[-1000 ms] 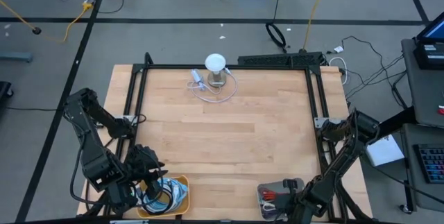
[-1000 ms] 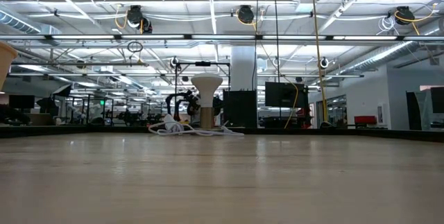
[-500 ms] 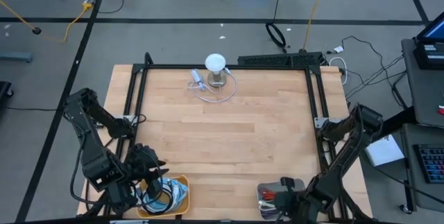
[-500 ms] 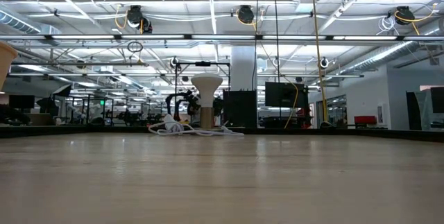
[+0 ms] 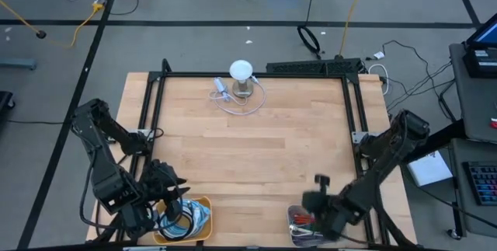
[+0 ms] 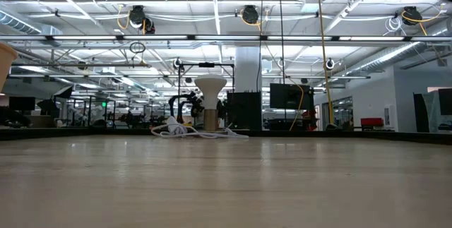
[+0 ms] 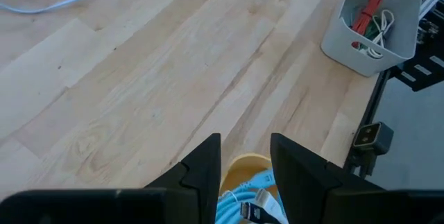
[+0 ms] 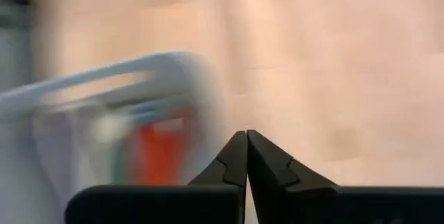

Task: Pick & Place USB Port
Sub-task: Adjust the bins

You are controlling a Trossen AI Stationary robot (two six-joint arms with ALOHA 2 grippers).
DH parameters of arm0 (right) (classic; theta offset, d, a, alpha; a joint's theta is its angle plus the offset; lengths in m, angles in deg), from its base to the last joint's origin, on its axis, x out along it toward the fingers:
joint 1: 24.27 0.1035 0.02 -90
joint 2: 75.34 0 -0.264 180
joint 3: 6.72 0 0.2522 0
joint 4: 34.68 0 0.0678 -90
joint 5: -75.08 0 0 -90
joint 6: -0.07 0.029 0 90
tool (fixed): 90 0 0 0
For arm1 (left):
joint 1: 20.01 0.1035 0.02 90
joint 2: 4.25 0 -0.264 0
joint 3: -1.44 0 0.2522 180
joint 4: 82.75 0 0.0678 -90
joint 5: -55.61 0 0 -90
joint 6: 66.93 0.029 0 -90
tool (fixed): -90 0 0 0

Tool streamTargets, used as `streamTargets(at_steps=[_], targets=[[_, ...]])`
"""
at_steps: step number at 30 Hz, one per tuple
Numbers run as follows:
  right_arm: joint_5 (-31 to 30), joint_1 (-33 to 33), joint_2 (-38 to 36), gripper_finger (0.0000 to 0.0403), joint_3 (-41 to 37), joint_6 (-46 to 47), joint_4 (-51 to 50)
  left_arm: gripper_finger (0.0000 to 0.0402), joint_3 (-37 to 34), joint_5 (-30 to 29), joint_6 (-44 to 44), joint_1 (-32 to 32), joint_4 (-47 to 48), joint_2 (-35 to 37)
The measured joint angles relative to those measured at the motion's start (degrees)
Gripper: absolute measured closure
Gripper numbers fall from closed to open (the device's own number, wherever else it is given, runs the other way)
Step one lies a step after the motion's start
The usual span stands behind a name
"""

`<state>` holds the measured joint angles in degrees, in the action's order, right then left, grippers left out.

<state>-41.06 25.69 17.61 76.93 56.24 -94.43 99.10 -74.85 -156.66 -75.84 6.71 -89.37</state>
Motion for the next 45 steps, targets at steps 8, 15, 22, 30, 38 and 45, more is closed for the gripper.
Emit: streamTargets(at_steps=[8, 15, 22, 30, 38, 45], targets=[[1.67, -6.59, 1.22, 0.0402, -3.13, -4.71, -6.70, 0.0275, 0.00, 1.78, 0.88, 1.18, 0.46, 0.00], [11.32, -4.56, 1.27, 0.0403, -9.29, -0.21, -3.57, 0.0275, 0.00, 3.20, 1.05, 0.99, 0.45, 0.00], [12.95, -0.22, 1.26, 0.0403, -10.64, 8.18, -4.89, 0.0275, 0.00, 3.29, 2.24, 1.21, 0.73, 0.00], [14.28, 2.51, 1.26, 0.0403, -10.64, 15.16, -1.30, 0.0275, 0.00, 3.31, 3.06, 2.27, 0.89, 0.00], [12.36, 3.03, 0.80, 0.0403, -10.64, 17.85, -4.83, 0.0275, 0.00, 2.70, 3.04, 2.25, 0.86, 0.00], [1.25, -1.12, -6.18, 0.0403, -10.64, 17.38, -8.71, 0.0275, 0.00, -0.99, 3.95, 5.04, 1.79, 0.00]])
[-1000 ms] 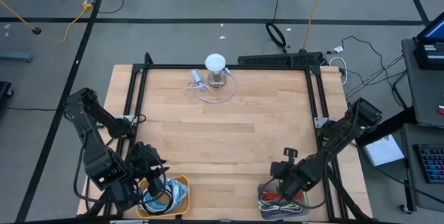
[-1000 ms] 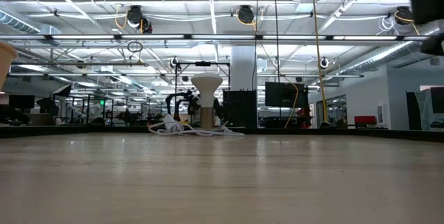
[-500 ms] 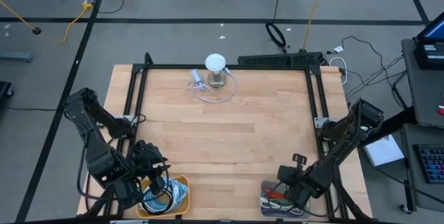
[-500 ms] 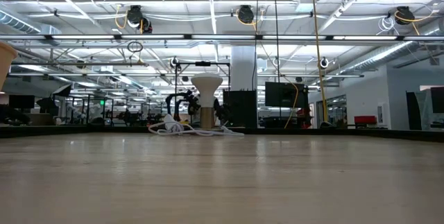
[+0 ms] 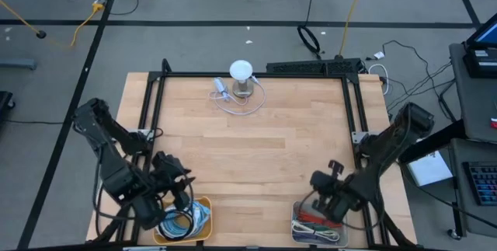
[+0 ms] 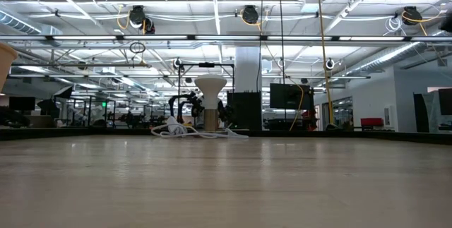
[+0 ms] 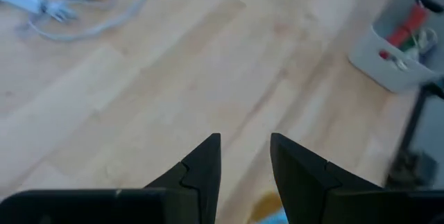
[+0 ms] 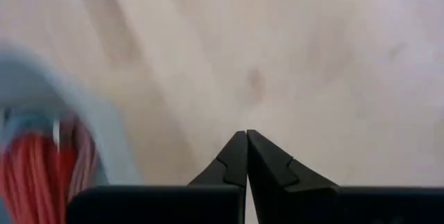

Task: Pick & Place USB Port
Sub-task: Adjust the bins

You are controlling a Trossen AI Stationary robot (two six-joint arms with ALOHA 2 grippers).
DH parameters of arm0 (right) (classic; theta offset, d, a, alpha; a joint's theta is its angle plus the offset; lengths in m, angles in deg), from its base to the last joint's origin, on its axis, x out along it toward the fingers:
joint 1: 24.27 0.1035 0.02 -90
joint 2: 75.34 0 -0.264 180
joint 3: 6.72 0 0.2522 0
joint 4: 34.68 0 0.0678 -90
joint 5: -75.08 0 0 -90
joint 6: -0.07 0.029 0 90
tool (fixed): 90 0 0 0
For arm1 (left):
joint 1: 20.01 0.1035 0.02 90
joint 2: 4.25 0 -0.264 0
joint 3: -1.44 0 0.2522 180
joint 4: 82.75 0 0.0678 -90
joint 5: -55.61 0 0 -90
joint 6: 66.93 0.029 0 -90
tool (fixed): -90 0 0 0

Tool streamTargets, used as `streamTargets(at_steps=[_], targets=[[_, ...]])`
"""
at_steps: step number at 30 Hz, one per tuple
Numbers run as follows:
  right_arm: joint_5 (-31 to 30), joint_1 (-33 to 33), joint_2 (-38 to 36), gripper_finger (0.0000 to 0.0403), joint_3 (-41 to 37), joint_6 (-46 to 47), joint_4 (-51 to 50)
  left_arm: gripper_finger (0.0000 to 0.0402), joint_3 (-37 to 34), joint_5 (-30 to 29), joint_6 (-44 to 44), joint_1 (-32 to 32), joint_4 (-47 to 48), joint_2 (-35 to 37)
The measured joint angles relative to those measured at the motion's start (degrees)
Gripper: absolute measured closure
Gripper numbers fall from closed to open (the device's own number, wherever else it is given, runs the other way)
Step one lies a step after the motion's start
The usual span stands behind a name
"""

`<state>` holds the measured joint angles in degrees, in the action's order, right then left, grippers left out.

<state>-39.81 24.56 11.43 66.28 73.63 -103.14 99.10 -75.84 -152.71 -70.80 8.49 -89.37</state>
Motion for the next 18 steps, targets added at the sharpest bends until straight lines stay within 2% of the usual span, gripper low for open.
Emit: streamTargets(at_steps=[3, 5, 7, 9, 10, 12, 16, 18], targets=[[-4.73, -3.50, -4.70, 0.0403, 0.00, -2.34, 0.68, 0.0275, -1.08, -1.45, 2.13, 3.23, -1.23, 0.02], [-7.60, -5.87, -7.73, 0.0403, 0.03, -4.17, 2.75, 0.0284, -3.32, 1.03, 7.01, 6.67, -6.89, 0.02], [-10.36, -7.92, -10.13, 0.0403, 0.60, -6.63, 5.02, 0.0311, -6.97, 6.20, 13.95, 9.99, -17.02, 0.02], [-12.79, -9.67, -11.40, 0.0403, 2.09, -10.02, 6.99, 0.0356, -11.87, 12.77, 21.00, 12.25, -29.59, -0.01], [-13.40, -10.44, -11.66, 0.0403, 3.05, -11.86, 7.82, 0.0378, -14.29, 15.60, 23.50, 12.99, -35.79, -0.14], [-14.24, -11.67, -11.68, 0.0403, 4.94, -15.25, 8.65, 0.0392, -18.20, 18.72, 24.80, 14.11, -45.11, -0.96], [-14.44, -13.22, -11.51, 0.0403, 7.07, -19.94, 12.76, 0.0399, -21.22, 19.95, 22.27, 14.50, -47.95, -2.60], [-14.63, -13.44, -11.42, 0.0403, 7.10, -21.23, 14.70, 0.0400, -21.33, 22.56, 22.71, 14.33, -47.69, -3.76]])
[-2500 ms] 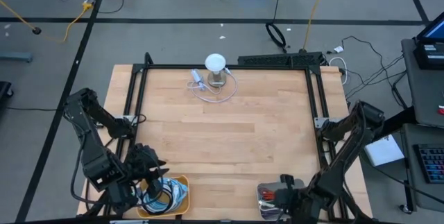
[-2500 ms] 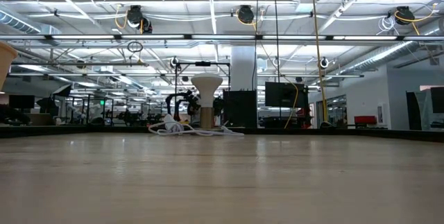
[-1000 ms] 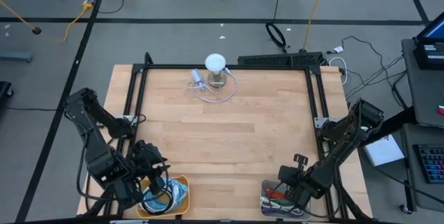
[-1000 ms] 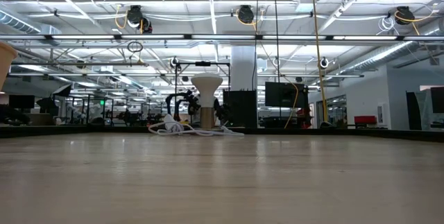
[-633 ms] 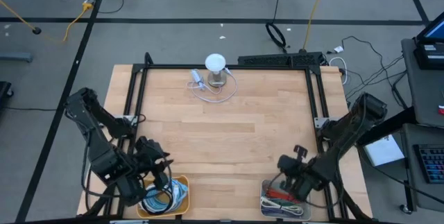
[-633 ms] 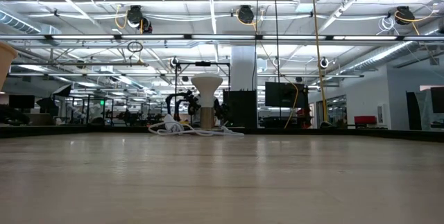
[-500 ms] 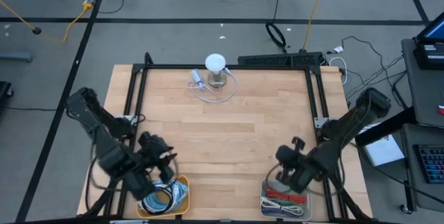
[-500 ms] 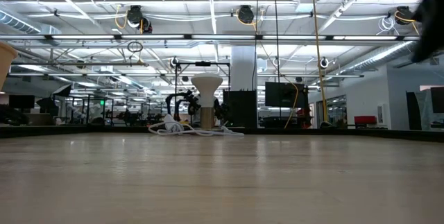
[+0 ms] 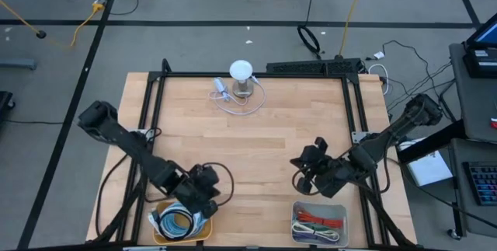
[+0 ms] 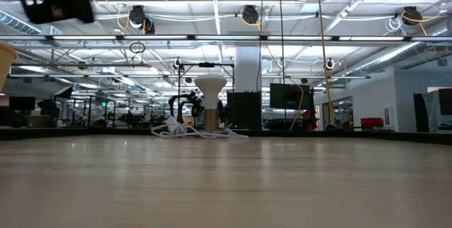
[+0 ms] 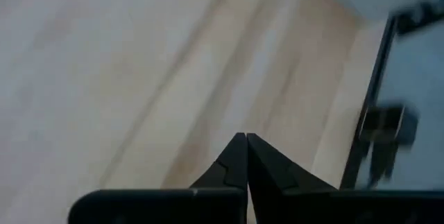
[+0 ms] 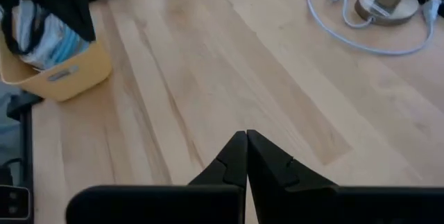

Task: Pick & Place USB Port
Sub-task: Adjust the bins

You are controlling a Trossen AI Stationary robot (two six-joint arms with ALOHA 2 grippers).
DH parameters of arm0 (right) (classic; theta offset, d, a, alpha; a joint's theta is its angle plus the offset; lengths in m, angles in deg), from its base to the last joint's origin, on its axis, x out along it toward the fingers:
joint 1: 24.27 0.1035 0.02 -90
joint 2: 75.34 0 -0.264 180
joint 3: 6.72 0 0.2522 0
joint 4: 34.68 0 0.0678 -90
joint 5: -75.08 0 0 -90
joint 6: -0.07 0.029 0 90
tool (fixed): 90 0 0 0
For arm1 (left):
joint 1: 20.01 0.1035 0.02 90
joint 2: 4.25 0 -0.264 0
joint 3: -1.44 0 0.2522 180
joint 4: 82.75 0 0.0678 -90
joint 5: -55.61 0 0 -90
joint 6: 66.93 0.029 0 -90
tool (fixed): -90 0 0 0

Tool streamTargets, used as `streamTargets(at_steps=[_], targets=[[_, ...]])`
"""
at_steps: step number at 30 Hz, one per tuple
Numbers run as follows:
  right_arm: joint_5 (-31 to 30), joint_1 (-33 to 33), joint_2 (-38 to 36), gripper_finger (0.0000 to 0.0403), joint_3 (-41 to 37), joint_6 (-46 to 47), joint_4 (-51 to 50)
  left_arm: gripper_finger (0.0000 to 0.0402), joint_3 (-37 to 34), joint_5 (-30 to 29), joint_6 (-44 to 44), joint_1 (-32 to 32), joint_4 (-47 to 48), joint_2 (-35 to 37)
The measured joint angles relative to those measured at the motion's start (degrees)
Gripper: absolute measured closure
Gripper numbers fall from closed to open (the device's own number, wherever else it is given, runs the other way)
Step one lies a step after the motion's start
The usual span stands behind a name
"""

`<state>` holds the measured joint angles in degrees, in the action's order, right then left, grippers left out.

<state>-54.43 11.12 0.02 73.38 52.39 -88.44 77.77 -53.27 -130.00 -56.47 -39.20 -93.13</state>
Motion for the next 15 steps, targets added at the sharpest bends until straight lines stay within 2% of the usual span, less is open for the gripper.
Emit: streamTargets(at_steps=[2, 6, 9, 15], targets=[[-0.98, -0.09, 0.02, 0.0403, 0.00, -0.44, 1.21, 0.0400, -0.11, 3.60, 1.37, -0.10, -0.64, -0.98], [-1.17, -0.55, 1.21, 0.0403, 0.00, -1.00, 2.04, 0.0400, -0.09, 8.61, 4.14, 0.02, -7.61, -3.36], [-1.06, -0.83, 2.36, 0.0403, 0.00, -1.05, 2.14, 0.0401, -0.07, 10.19, 4.54, 0.02, -11.56, -5.15], [0.76, -0.92, 4.63, 0.0403, 0.00, -1.27, 3.81, 0.0401, -0.04, 12.89, 4.56, -0.37, -12.94, -7.67]])
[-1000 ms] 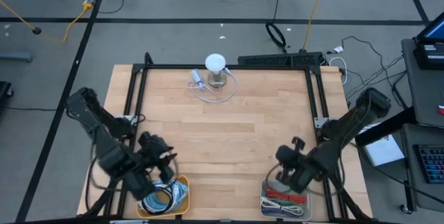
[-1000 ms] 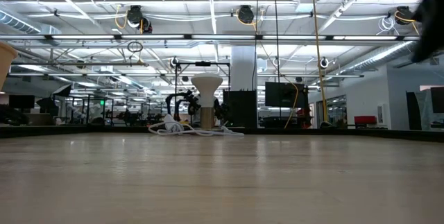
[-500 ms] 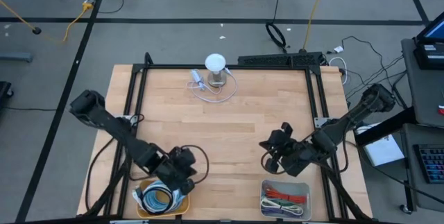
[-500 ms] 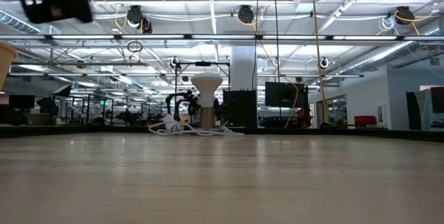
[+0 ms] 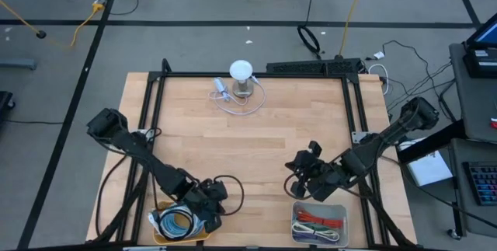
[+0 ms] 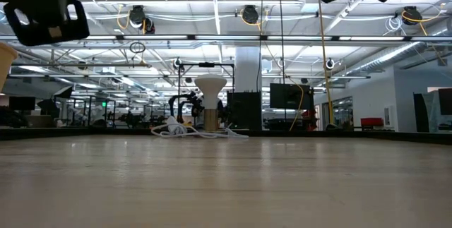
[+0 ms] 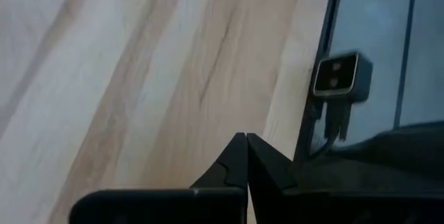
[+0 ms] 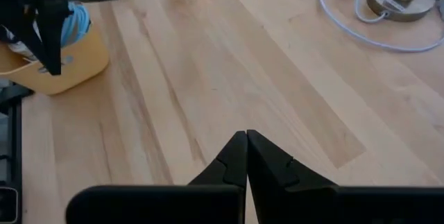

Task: Pick & Place USB Port
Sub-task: Adjust the bins

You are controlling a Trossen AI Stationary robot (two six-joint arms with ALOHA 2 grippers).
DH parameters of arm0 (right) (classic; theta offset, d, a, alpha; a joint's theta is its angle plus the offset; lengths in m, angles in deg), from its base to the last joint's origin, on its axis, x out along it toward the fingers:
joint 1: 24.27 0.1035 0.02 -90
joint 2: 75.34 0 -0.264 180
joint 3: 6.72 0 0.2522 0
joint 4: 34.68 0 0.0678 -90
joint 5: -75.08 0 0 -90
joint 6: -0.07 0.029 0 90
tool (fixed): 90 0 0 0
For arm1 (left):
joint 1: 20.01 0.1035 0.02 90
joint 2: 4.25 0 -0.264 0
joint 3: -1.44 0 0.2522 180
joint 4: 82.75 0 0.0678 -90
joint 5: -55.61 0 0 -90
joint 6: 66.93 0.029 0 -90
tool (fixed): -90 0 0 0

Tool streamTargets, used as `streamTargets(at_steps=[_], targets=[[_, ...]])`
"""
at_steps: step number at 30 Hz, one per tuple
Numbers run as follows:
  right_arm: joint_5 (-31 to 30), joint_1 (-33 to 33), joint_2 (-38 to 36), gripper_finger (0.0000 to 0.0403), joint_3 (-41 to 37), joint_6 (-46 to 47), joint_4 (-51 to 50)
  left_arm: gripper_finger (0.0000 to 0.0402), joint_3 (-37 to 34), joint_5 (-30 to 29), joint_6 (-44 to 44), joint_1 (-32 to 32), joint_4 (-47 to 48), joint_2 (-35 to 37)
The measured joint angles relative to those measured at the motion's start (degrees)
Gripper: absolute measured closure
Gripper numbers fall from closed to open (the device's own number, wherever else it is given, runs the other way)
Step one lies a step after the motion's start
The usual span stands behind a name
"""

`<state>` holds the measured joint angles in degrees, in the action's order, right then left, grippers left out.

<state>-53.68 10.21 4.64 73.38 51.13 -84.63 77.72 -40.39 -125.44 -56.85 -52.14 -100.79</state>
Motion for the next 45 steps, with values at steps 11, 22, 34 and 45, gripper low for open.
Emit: streamTargets(at_steps=[11, 22, 34, 45], targets=[[-0.05, -0.42, 0.86, 0.0403, 0.00, -2.73, 3.60, 0.0401, 0.15, 5.12, 3.60, 0.07, 8.46, -0.49], [-0.31, -0.41, 0.86, 0.0403, 0.00, -2.68, 3.62, 0.0401, 0.15, 6.64, 3.43, -0.96, 8.98, -0.49], [-0.42, -1.15, 0.86, 0.0403, 0.00, -3.03, 3.63, 0.0402, 0.15, 6.64, -0.59, -3.90, 8.65, -0.49], [-0.38, -2.09, 0.86, 0.0403, 0.00, -6.93, 6.49, 0.0402, 5.98, -3.03, 5.57, -2.98, 9.15, -0.62]])
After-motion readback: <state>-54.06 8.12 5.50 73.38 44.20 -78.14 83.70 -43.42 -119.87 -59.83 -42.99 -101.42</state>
